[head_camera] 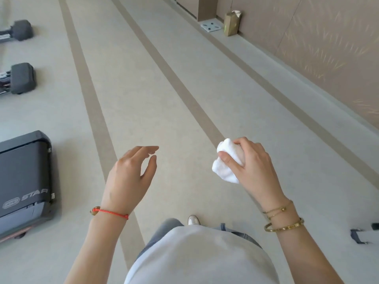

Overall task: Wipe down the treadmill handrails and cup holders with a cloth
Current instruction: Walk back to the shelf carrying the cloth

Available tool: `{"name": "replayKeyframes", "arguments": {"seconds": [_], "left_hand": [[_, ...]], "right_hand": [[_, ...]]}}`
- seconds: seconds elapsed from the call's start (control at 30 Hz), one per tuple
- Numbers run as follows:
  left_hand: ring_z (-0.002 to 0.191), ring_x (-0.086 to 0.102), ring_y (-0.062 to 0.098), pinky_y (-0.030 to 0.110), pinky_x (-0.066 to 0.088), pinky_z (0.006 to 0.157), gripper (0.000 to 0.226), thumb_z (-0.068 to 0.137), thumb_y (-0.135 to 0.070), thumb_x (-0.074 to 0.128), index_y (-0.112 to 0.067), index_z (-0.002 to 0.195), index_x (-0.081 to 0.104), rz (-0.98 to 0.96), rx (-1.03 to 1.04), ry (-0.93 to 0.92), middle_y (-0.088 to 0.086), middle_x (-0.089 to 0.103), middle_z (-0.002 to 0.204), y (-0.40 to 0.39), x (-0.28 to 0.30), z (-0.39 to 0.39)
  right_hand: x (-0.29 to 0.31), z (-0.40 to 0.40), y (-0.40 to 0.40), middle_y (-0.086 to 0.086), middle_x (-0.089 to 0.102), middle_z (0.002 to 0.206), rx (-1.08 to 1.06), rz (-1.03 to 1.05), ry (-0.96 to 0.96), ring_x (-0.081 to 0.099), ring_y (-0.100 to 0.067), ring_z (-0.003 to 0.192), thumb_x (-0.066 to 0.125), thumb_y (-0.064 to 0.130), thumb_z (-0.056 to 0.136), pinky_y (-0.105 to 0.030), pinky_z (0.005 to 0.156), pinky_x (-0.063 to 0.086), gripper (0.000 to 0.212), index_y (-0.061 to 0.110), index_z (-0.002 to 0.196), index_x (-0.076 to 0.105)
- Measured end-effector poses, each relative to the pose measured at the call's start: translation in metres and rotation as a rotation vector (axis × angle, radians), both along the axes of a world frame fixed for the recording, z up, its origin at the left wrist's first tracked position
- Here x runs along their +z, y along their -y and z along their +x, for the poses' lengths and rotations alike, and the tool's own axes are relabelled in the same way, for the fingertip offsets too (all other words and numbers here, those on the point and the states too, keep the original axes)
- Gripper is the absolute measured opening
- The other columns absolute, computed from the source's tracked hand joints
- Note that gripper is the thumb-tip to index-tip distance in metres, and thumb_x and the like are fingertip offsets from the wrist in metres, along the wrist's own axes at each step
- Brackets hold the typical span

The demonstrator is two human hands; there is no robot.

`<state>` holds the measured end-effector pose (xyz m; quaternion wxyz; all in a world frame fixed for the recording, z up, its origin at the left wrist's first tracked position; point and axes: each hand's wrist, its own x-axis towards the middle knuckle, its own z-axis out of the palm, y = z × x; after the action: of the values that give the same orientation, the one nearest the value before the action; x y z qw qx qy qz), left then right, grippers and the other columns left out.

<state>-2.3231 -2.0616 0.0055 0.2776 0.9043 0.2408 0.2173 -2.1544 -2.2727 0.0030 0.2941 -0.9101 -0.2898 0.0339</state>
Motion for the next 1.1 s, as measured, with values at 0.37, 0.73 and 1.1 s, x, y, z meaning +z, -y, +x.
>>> {"name": "replayKeyframes", "arguments": {"seconds": [0.37,0.73,1.1], "left_hand": [[0.059,0.048,-0.018,0.025,0.040,0.064,0.021,0.096,-0.018,0.057,-0.021,0.113,0.069,-0.045,0.102,-0.020,-0.007,0.068,0.104,-0.145,-0.027,0.166],[0.058,0.046,-0.020,0.025,0.039,0.065,0.021,0.096,-0.016,0.058,-0.018,0.114,0.069,-0.008,0.083,0.033,-0.005,0.068,0.105,-0.363,-0.001,0.368],[0.060,0.048,-0.018,0.017,0.037,0.062,0.021,0.096,-0.016,0.058,-0.018,0.114,0.069,-0.010,0.040,-0.052,-0.007,0.068,0.104,-0.532,-0.016,0.548]], "right_hand": [[-0.029,0.180,-0.164,0.007,0.062,0.098,0.109,-0.057,-0.069,0.053,-0.021,0.097,0.041,0.070,0.084,-0.045,0.086,0.045,0.053,0.023,0.103,0.054],[-0.012,0.383,-0.386,0.006,0.062,0.094,0.117,-0.014,-0.018,0.053,-0.021,0.094,0.036,0.074,0.082,-0.043,0.082,0.046,0.058,0.022,0.100,0.055],[-0.026,0.557,-0.547,0.006,0.061,0.091,0.090,-0.018,-0.033,0.052,-0.019,0.088,0.035,0.075,0.082,-0.041,0.079,0.046,0.059,0.023,0.100,0.055]]}}
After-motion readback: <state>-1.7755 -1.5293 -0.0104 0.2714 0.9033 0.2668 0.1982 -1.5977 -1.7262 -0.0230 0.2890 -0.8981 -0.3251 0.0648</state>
